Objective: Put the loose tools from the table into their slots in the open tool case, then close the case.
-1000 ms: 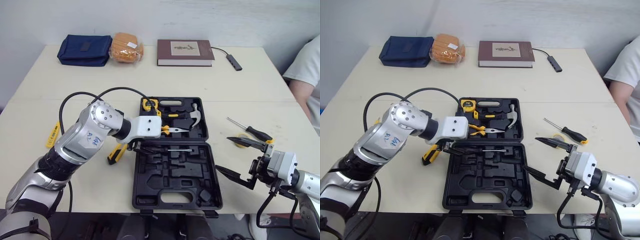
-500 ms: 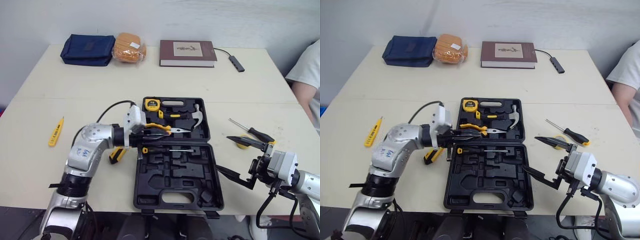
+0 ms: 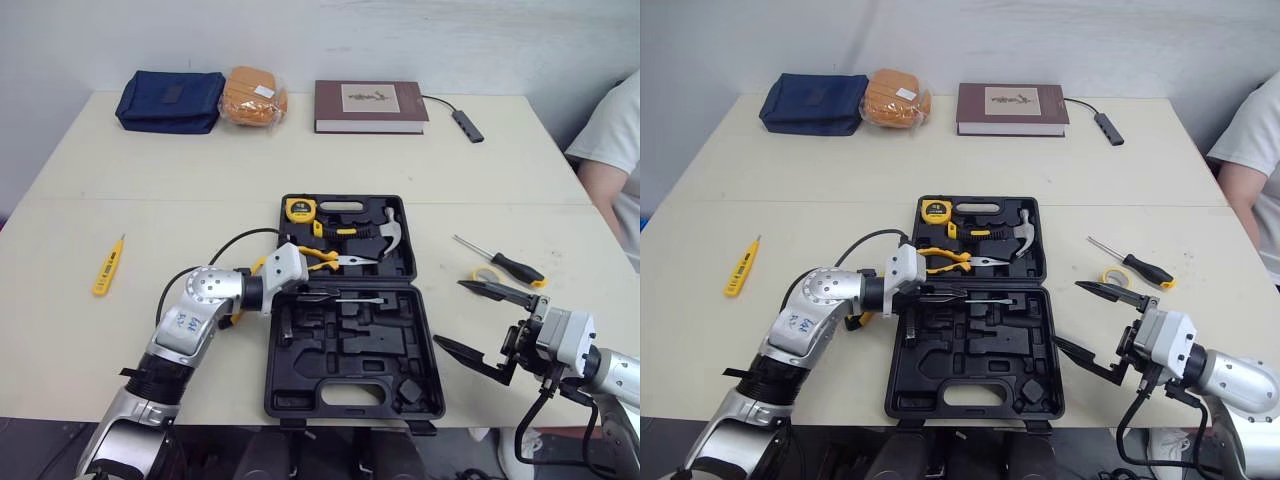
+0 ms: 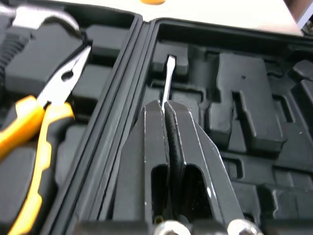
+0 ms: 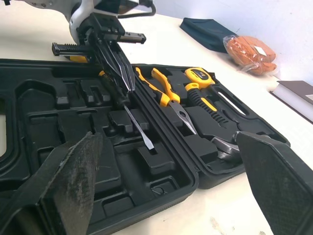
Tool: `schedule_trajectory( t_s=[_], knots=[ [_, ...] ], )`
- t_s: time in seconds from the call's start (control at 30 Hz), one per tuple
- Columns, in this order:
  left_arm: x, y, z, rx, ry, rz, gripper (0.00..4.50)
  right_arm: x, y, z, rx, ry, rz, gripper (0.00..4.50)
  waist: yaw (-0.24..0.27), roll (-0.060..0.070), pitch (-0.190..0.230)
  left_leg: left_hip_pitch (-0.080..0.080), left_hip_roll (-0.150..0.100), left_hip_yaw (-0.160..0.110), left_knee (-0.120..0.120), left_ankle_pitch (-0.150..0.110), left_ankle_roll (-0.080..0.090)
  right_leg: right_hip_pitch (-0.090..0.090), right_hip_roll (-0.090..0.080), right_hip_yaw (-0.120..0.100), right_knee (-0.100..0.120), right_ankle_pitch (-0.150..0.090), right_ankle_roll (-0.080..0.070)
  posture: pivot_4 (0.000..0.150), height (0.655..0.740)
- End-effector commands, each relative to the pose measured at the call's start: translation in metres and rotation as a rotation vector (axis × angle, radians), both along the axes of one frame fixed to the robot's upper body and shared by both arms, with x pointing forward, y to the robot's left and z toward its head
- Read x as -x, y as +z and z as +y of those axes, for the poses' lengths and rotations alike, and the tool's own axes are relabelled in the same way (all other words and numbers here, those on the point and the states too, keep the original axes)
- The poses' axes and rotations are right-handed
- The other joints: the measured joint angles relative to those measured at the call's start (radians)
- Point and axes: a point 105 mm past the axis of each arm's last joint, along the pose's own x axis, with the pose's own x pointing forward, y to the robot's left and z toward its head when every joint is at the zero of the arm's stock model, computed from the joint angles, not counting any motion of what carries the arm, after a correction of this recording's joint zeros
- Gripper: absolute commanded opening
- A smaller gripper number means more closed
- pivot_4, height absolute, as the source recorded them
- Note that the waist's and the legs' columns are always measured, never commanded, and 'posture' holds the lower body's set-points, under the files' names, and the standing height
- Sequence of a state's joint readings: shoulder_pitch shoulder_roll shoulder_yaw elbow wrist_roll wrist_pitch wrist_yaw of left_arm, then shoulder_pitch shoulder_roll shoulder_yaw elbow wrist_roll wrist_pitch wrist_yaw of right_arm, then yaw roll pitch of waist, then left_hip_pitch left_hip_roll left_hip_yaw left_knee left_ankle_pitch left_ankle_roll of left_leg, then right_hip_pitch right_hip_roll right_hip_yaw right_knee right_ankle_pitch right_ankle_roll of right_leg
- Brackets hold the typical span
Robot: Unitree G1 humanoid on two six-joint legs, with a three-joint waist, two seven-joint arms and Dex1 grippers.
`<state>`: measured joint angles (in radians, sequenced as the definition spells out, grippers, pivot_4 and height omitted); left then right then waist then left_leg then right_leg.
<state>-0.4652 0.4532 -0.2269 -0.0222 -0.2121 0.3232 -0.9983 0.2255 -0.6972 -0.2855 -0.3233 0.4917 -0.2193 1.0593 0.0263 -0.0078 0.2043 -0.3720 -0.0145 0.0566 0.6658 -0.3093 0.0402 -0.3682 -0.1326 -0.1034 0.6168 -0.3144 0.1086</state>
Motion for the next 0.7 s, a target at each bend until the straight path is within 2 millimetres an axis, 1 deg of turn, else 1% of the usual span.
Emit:
schedule_trajectory(
  t_s=[0.03,0.07,0.13,0.27,0.43,0.5,0.6,0.7],
  knots=[
    [0.003,-0.01,0.002,-0.047,-0.007,0.03,0.06,0.005,0.009,-0.002,0.0,-0.006,-0.051,4.5,0.0,0.0,0.0,0.0,0.0,0.0,0.0,0.0,0.0,0.0,0.0,0.0,0.0,0.0,0.0,0.15,0.74],
    [0.003,-0.016,0.004,-0.079,-0.003,0.046,0.06,0.005,0.009,-0.002,0.003,-0.01,-0.055,4.5,0.0,0.0,0.0,0.0,0.0,0.0,0.0,0.0,0.0,0.0,0.0,0.0,0.0,0.0,0.0,0.15,0.74],
    [0.002,-0.027,0.009,-0.161,-0.001,0.026,0.06,0.006,0.01,-0.002,0.003,-0.014,-0.057,4.5,0.0,0.0,0.0,0.001,0.0,0.0,0.0,0.0,0.0,0.001,0.0,0.0,0.0,0.0,0.0,0.15,0.74],
    [-0.008,-0.033,0.01,-0.164,0.08,0.084,0.06,0.009,0.011,0.001,0.002,-0.006,-0.053,4.5,0.0,0.003,-0.003,0.003,0.0,-0.001,0.0,-0.002,0.0,0.004,0.0,0.0,-0.002,0.0,0.0,0.15,0.74],
    [0.0,-0.039,0.006,-0.193,0.06,0.13,0.06,0.009,0.014,0.003,0.0,-0.005,-0.054,4.5,0.0,0.004,-0.005,0.006,0.0,-0.002,0.0,-0.004,-0.001,0.008,-0.001,-0.001,-0.004,0.0,0.0,0.15,0.74],
    [0.004,-0.047,0.008,-0.243,0.063,0.157,0.06,0.009,0.014,0.004,-0.001,-0.005,-0.053,4.5,0.0,0.005,-0.005,0.006,0.0,-0.003,-0.001,-0.004,-0.001,0.008,-0.001,-0.001,-0.004,0.0,0.0,0.15,0.74],
    [0.005,-0.052,0.01,-0.279,0.081,0.173,0.06,0.009,0.014,0.004,-0.002,-0.006,-0.053,4.5,0.0,0.006,-0.007,0.006,0.001,-0.003,-0.001,-0.004,-0.001,0.008,-0.001,-0.002,-0.005,0.0,0.0,0.15,0.74],
    [0.01,-0.073,0.021,-0.402,0.131,0.247,0.06,0.008,0.015,0.006,-0.009,-0.014,-0.062,4.5,0.0,0.006,-0.012,0.007,0.001,-0.003,-0.001,-0.004,-0.001,0.009,-0.001,-0.002,-0.005,0.0,0.0,0.15,0.74]
  ],
)
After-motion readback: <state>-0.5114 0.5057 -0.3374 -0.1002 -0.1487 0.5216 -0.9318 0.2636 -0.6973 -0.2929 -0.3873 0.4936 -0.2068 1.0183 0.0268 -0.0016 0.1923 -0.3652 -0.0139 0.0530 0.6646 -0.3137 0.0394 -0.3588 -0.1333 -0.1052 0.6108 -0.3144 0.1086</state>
